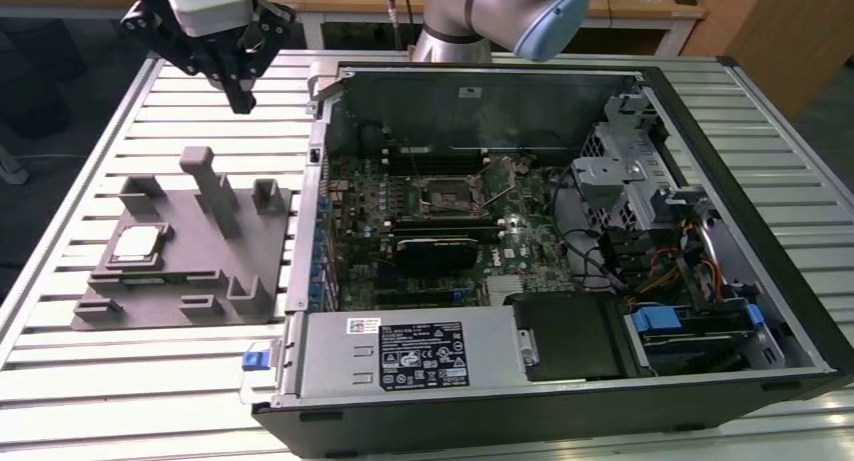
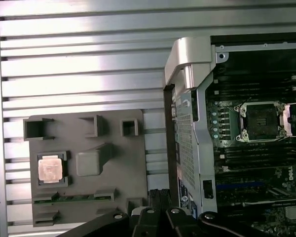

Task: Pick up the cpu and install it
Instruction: 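Reach for the cpu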

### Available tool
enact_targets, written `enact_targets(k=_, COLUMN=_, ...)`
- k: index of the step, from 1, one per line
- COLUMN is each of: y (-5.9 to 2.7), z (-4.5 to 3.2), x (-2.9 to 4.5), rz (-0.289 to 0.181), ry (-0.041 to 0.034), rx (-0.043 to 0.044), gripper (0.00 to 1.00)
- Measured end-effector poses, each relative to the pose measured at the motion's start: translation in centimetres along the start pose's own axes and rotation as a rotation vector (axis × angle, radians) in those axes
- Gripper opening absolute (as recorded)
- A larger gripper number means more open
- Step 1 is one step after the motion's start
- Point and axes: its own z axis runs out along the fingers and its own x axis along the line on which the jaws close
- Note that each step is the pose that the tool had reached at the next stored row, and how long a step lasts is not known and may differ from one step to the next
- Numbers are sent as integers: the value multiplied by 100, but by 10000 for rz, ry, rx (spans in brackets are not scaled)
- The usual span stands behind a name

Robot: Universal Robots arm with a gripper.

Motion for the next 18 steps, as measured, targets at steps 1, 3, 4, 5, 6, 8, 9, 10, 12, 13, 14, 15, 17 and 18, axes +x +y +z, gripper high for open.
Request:
enact_targets(k=1, y=-1, z=4, x=10, rz=0, ry=0, rx=0, gripper=11)
enact_targets(k=3, y=-3, z=13, x=33, rz=0, ry=1, rx=1, gripper=11)
enact_targets(k=4, y=-4, z=17, x=44, rz=0, ry=1, rx=1, gripper=11)
enact_targets(k=5, y=-6, z=20, x=55, rz=0, ry=1, rx=1, gripper=11)
enact_targets(k=6, y=-7, z=24, x=67, rz=0, ry=1, rx=1, gripper=11)
enact_targets(k=8, y=-9, z=31, x=90, rz=1, ry=0, rx=0, gripper=11)
enact_targets(k=9, y=-10, z=34, x=103, rz=0, ry=1, rx=1, gripper=11)
enact_targets(k=10, y=-11, z=38, x=114, rz=0, ry=1, rx=1, gripper=11)
enact_targets(k=12, y=-13, z=45, x=138, rz=0, ry=1, rx=1, gripper=11)
enact_targets(k=13, y=-14, z=48, x=151, rz=1, ry=0, rx=0, gripper=11)
enact_targets(k=14, y=-15, z=51, x=163, rz=1, ry=2, rx=1, gripper=11)
enact_targets(k=15, y=-17, z=55, x=176, rz=0, ry=1, rx=1, gripper=11)
enact_targets(k=17, y=-19, z=63, x=204, rz=0, ry=1, rx=1, gripper=11)
enact_targets(k=18, y=-21, z=68, x=219, rz=0, ry=1, rx=0, gripper=11)
